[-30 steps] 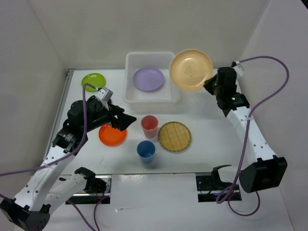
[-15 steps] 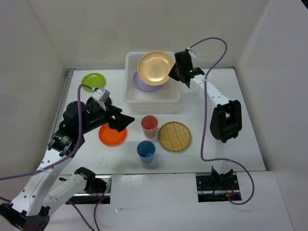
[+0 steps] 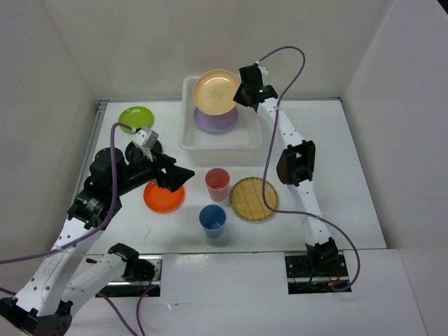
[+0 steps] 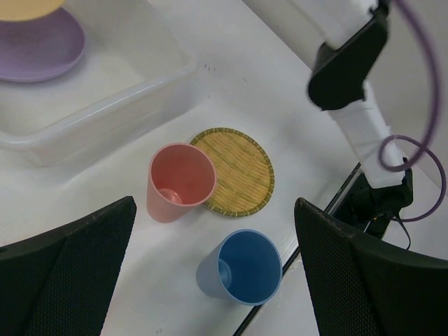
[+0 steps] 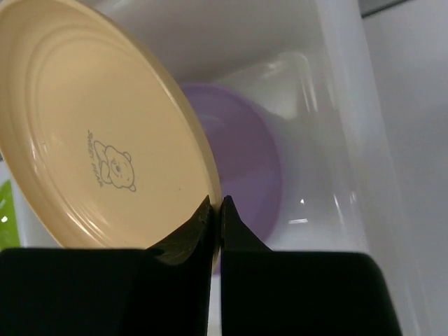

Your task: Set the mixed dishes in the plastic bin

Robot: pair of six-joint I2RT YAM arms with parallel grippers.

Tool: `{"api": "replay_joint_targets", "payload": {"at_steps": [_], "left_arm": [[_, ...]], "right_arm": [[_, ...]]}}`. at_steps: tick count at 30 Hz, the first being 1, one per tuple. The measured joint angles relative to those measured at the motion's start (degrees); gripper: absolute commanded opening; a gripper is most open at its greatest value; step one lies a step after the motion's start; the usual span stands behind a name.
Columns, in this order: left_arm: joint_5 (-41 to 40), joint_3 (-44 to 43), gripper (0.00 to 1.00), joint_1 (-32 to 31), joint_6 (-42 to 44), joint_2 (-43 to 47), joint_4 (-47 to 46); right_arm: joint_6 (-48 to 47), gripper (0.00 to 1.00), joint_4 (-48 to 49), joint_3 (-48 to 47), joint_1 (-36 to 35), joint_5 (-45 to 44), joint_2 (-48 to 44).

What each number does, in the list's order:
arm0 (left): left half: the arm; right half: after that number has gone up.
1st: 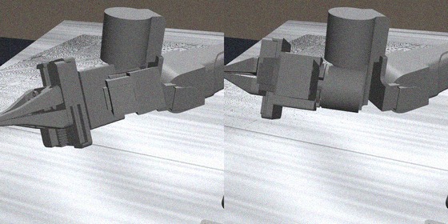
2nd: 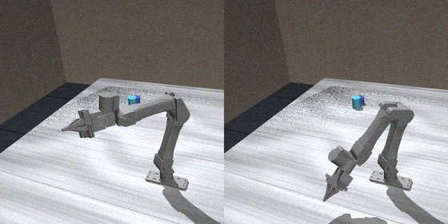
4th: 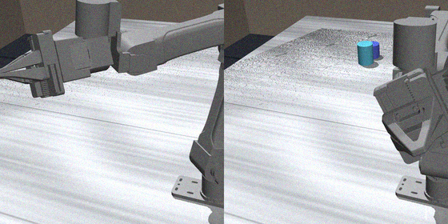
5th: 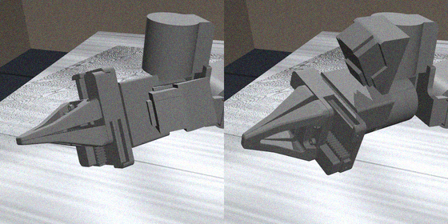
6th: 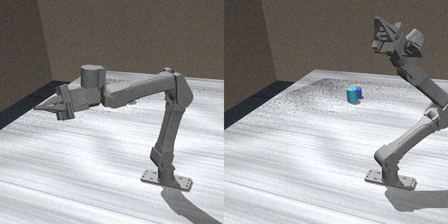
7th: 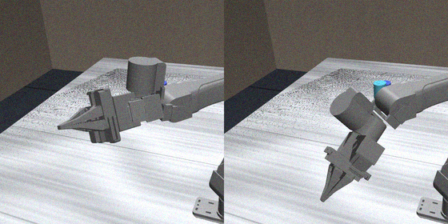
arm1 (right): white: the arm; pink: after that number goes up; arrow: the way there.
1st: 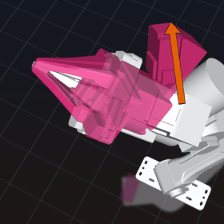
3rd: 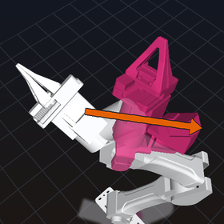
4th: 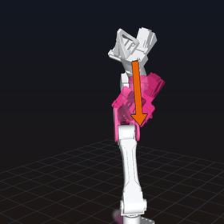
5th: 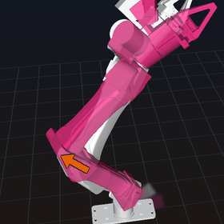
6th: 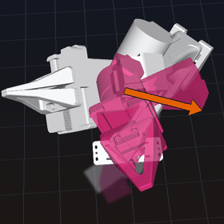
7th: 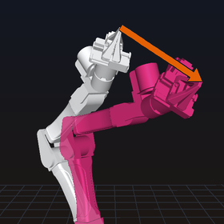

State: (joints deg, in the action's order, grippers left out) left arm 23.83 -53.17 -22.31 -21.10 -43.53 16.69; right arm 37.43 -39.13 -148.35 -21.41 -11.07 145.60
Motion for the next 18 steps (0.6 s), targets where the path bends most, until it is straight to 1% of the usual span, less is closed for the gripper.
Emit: {"api": "replay_joint_targets", "payload": {"at_steps": [1, 2, 3, 5, 7, 11, 14, 15, 16, 18], "left_arm": [[0.0, 0.0, 1.0, 0.0, 0.0, 0.2, 0.2], [-0.2, 0.0, 1.0, 0.0, 0.0, 0.3, 0.3], [-0.3, 0.0, 1.0, 0.0, 0.0, 0.6, 0.5], [-0.5, 0.0, 1.0, 0.0, 0.0, 1.2, 0.9], [-0.7, 0.0, 1.0, 0.1, 0.0, 1.8, 1.0], [-1.1, 0.0, 1.0, 0.1, 0.0, 2.3, 1.3], [-1.1, 0.0, 1.0, 0.1, 0.0, 2.3, 1.4], [-1.1, 0.0, 1.0, 0.1, 0.0, 2.3, 1.4], [-1.1, 0.0, 1.0, 0.1, 0.0, 2.3, 1.4], [-1.1, 0.0, 1.0, 0.1, 0.0, 2.5, 1.5]], "right_arm": [[0.0, 0.0, -2.4, -6.8, -0.1, 0.0, 3.5], [-0.2, 0.0, -4.6, -16.0, -0.2, -0.2, 8.6], [0.0, 0.0, -5.0, -20.1, -0.2, 0.0, 11.0], [0.0, 0.0, -7.2, -20.0, -0.3, 0.5, 11.7], [0.0, 0.0, -10.6, -23.4, -0.4, 0.7, 14.3], [0.1, 0.0, -14.4, -25.4, -0.7, 1.3, 17.4], [0.1, 0.04, -16.3, -27.1, -0.9, 1.6, 19.5], [0.2, 0.07, -16.3, -27.3, -0.9, 1.7, 19.9], [0.1, 0.15, -16.5, -27.5, -0.9, 1.7, 20.3], [0.1, 0.24, -16.8, -27.6, -0.9, 1.9, 20.8]]}}
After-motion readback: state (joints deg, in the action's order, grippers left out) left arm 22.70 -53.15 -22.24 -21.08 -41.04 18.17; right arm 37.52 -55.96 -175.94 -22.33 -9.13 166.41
